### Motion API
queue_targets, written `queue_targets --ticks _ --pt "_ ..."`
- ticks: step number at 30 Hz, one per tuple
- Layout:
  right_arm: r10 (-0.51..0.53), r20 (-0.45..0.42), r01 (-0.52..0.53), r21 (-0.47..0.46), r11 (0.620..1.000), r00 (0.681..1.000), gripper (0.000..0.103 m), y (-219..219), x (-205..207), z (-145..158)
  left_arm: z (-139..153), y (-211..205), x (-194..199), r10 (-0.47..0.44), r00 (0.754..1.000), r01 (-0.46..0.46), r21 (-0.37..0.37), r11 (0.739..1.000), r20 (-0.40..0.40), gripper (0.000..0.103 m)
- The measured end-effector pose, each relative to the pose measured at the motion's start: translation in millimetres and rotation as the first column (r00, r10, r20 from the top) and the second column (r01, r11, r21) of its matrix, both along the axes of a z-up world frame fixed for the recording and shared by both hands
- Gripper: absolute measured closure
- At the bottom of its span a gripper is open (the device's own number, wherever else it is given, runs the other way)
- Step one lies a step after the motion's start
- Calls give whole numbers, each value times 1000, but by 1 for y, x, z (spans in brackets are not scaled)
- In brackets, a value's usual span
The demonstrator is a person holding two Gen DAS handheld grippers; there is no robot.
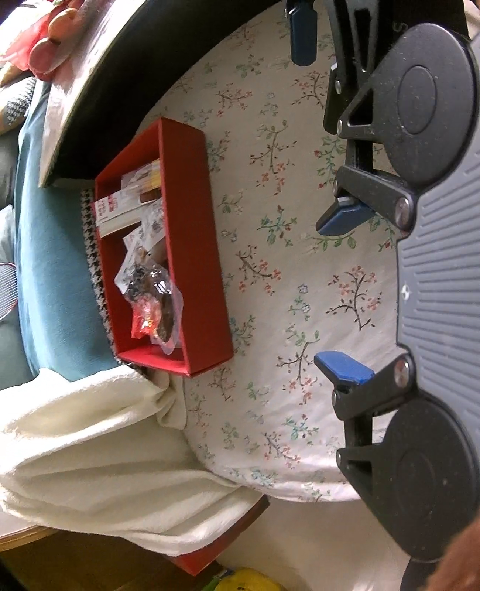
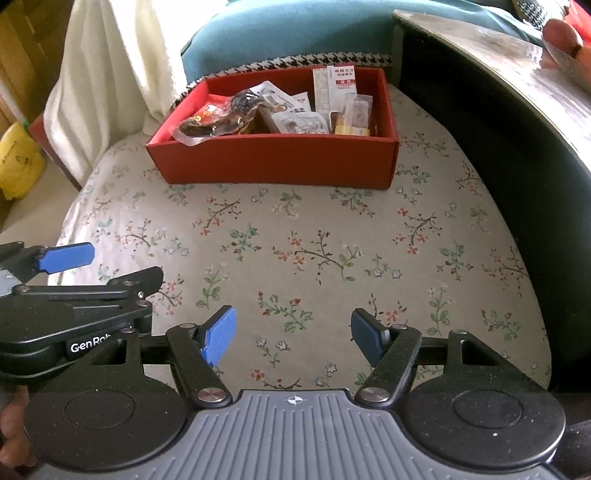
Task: Organize snacks
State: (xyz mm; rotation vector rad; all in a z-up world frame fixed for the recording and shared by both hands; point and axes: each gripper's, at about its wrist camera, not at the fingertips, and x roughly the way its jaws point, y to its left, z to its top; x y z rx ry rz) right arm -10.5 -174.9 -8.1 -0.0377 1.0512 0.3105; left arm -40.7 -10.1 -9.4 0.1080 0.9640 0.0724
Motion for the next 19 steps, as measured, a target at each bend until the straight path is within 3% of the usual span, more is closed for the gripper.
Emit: queue_targets --ticks 19 --pt "-17 -1 17 10 1000 1000 17 -2 3 -1 0 5 4 10 1000 -10 -28 1000 9 38"
